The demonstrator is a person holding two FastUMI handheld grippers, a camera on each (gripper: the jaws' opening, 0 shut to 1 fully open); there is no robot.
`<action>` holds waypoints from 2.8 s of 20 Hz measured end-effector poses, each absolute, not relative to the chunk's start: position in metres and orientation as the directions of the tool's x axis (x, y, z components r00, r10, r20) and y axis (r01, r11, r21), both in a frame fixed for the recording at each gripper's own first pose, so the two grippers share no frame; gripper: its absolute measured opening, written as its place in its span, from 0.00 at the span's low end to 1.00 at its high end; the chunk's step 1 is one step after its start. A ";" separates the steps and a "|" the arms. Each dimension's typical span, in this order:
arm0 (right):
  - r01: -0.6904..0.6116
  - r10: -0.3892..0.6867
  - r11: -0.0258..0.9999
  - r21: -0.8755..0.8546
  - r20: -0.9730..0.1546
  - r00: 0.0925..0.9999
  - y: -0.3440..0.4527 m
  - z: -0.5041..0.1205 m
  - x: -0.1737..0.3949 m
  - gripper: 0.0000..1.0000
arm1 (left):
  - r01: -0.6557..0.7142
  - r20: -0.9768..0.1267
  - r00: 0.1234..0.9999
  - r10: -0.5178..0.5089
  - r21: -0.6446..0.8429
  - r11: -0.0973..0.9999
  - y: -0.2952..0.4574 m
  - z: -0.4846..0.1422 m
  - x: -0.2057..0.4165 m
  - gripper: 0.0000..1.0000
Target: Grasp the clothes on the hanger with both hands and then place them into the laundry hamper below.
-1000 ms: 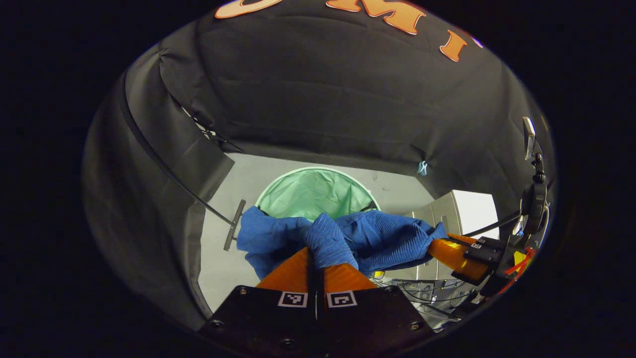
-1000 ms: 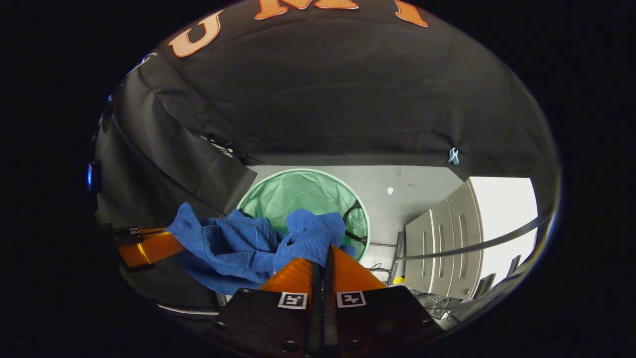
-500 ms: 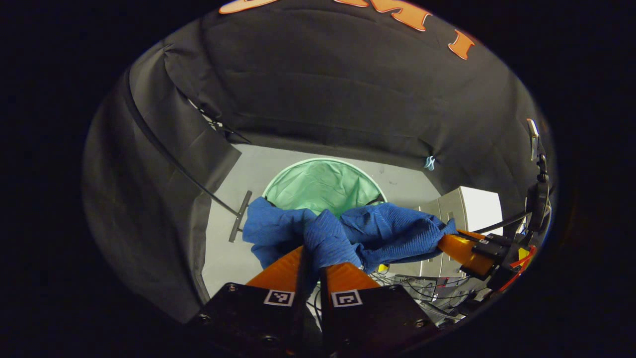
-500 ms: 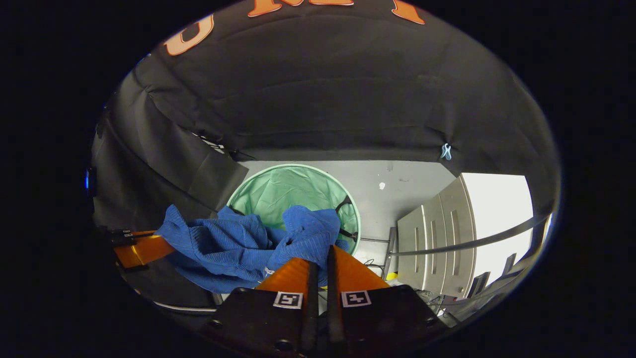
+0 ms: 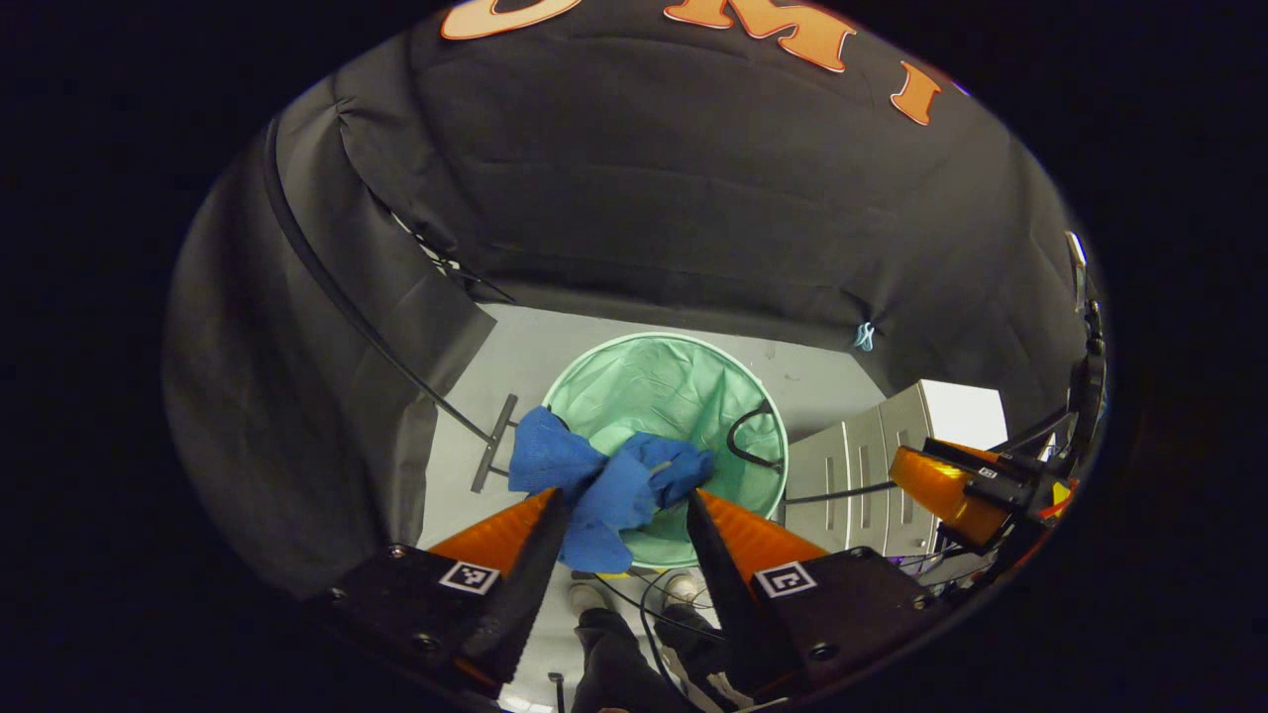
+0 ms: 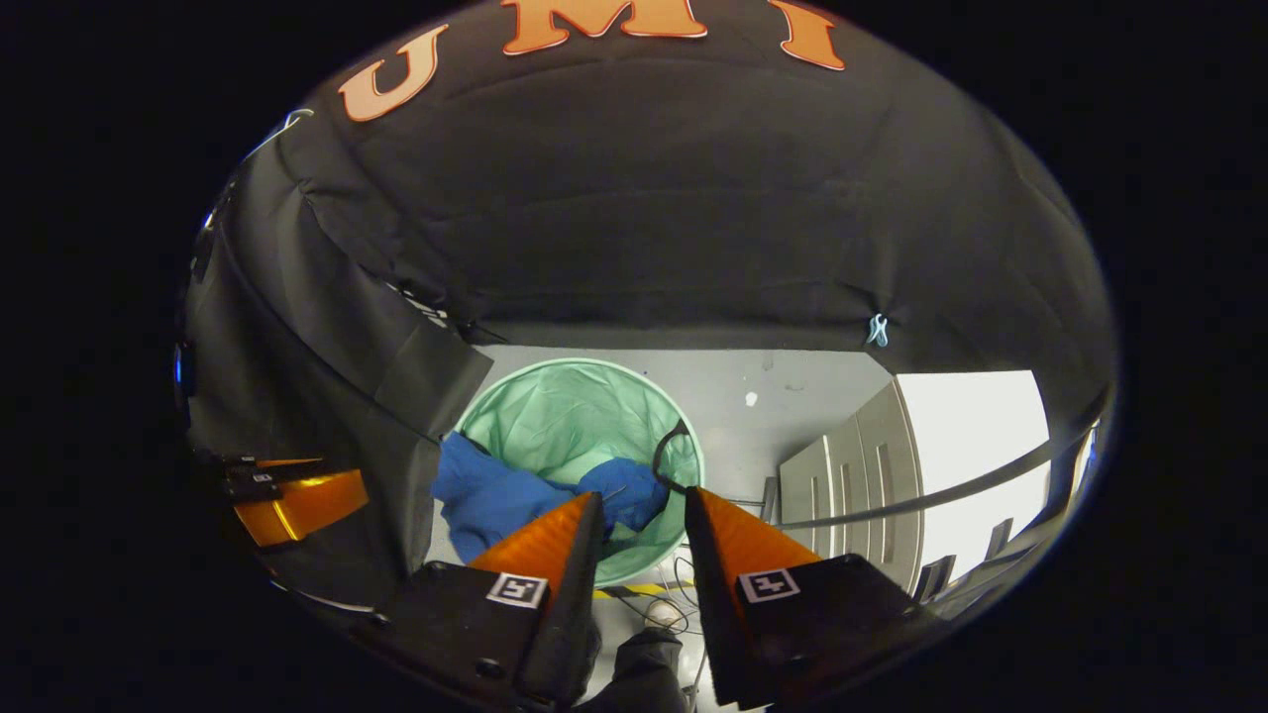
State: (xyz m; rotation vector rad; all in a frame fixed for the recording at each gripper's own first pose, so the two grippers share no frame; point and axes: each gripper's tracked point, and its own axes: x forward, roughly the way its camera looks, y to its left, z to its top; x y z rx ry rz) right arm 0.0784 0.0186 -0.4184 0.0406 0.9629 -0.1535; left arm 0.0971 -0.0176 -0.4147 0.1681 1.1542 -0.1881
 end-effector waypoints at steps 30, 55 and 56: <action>0.168 -0.189 0.981 -0.096 -0.658 0.729 -0.021 -0.290 0.051 0.98 | 0.249 -0.806 0.583 -0.107 0.051 0.967 -0.052 -0.313 0.084 0.98; 0.131 -0.136 0.987 -0.095 -0.054 0.989 -0.028 0.038 0.052 0.95 | 0.265 -0.145 0.954 -0.264 -0.017 0.964 -0.140 0.018 0.116 0.93; 0.125 -0.130 0.988 -0.093 -0.049 0.990 -0.028 0.040 0.049 1.00 | 0.254 -0.141 0.957 -0.252 -0.010 0.967 -0.140 0.018 0.116 0.93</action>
